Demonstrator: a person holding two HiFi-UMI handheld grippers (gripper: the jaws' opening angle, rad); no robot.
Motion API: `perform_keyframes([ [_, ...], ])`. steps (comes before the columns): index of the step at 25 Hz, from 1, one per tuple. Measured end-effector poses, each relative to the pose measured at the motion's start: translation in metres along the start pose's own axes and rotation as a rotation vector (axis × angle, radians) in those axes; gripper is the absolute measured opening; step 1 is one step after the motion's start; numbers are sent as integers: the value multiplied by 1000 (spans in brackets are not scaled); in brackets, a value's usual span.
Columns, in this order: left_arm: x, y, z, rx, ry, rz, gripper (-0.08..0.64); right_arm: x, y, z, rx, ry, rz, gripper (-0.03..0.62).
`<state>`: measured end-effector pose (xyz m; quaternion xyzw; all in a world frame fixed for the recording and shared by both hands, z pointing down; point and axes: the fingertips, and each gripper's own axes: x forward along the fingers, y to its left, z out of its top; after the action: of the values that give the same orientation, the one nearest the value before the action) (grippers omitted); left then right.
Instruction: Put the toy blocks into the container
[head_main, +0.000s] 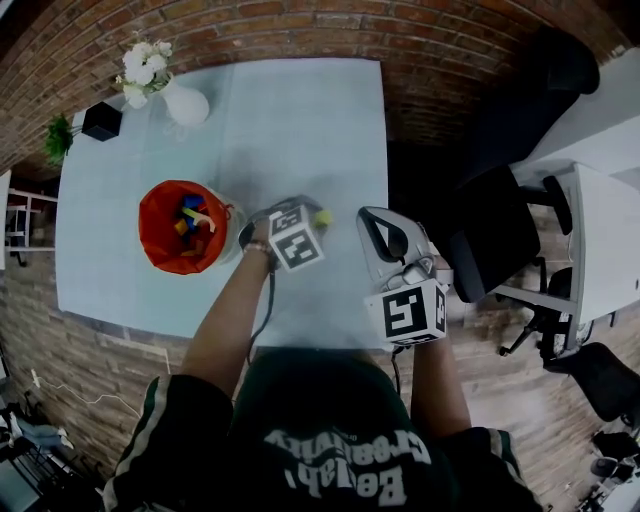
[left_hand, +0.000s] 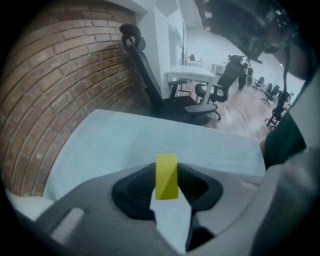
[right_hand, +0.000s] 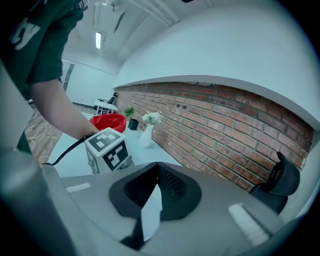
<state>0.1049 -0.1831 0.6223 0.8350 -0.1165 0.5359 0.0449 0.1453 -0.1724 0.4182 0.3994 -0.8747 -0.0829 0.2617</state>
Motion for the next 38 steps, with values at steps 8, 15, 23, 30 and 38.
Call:
perform_keyframes([
  [8, -138, 4, 57, -27, -378, 223, 135, -7, 10, 48, -38, -84, -31, 6],
  [15, -224, -14, 63, 5, -531, 367, 135, -18, 29, 85, -66, -126, -54, 6],
  [23, -279, -32, 69, 16, -747, 500, 135, -23, 41, 103, -108, -125, -71, 6],
  [30, -282, -34, 65, 25, -749, 501, 135, -20, 48, 107, -113, -117, -71, 5],
  [38, -293, -18, 23, -7, -691, 553, 135, 10, 71, 127, -121, -142, -28, 6],
])
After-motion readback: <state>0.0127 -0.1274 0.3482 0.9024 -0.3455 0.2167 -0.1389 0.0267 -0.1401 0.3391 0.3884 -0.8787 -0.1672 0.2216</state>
